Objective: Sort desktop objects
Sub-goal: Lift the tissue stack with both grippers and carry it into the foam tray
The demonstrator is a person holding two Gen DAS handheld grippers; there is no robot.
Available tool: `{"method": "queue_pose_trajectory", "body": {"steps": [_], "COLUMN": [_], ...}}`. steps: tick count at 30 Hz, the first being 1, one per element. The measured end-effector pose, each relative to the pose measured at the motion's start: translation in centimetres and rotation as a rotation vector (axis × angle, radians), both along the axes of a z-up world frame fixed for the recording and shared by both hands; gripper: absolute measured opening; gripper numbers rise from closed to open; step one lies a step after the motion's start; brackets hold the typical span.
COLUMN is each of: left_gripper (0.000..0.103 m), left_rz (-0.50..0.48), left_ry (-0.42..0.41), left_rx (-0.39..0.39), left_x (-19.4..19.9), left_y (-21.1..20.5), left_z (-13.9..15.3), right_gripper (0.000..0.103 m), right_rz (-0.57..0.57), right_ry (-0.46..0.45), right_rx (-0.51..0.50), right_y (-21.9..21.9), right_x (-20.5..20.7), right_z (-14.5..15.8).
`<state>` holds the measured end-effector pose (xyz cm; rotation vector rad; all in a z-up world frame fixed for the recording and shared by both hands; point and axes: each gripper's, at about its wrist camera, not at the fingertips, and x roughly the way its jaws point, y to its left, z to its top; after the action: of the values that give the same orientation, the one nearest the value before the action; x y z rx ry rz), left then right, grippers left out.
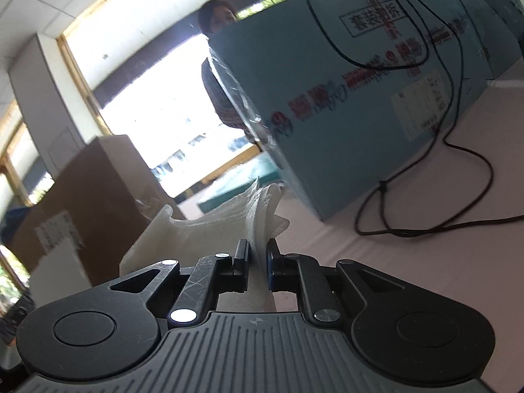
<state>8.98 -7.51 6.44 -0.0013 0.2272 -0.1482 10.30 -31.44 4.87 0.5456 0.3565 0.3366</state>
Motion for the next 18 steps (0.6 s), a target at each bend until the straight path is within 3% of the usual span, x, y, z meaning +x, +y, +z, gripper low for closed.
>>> {"method": "queue_pose_trajectory", "body": {"steps": [7, 11, 18], "left_gripper": [0.014, 0.014, 0.014], "left_rz": [-0.014, -0.035, 0.044], "left_ry": [-0.025, -0.032, 0.034], "left_rx": [-0.077, -0.103, -0.184], "left_x": [-3.1, -4.9, -6.4], "left_y": [3.2, 5.9, 12.7], "left_z": [2.5, 4.3, 7.3], "right_gripper": [0.008, 0.008, 0.007], "right_rz": [0.08, 0.093, 0.21], "right_ry": [-0.073, -0.161, -0.271], "right_rx": [0.029, -0.056, -0.151], "right_y": [1.0, 3.5, 11.0], "right_x": [-2.6, -3.9, -4.7], "right_z": [2.5, 4.0, 7.9]}}
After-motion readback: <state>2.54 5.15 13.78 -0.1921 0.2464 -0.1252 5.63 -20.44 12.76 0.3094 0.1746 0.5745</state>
